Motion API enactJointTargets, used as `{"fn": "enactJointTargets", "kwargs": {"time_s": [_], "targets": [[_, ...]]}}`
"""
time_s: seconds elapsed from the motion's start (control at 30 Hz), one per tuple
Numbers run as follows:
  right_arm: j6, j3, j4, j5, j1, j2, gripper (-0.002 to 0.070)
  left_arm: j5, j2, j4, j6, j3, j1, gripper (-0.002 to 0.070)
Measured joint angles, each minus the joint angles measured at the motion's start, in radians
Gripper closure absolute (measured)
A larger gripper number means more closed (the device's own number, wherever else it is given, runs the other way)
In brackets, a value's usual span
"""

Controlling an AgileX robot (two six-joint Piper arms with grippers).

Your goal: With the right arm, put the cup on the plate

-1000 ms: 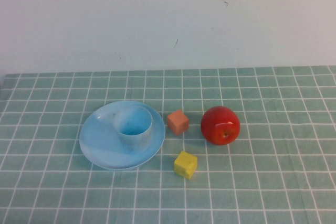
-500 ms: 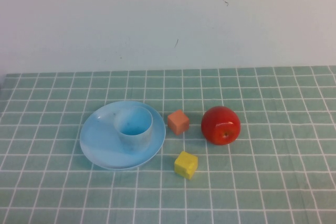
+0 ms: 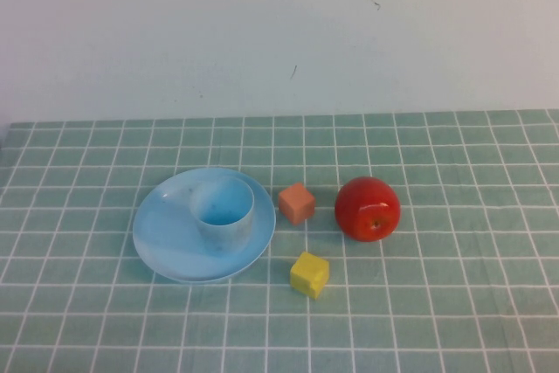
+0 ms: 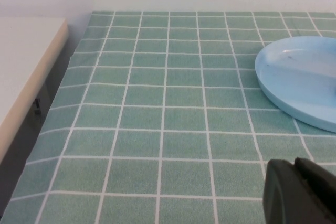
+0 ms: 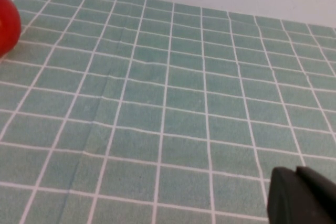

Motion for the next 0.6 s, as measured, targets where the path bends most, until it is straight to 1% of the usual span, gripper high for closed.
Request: {"fn": "enactJointTargets", "kwargs": {"time_s": [0.6], "targets": [[0.000, 0.000, 0.006, 0.000, 0.000, 0.000, 0.0678, 0.000, 0.000, 0.000, -0.001, 0.000, 0.000, 0.0678]]}}
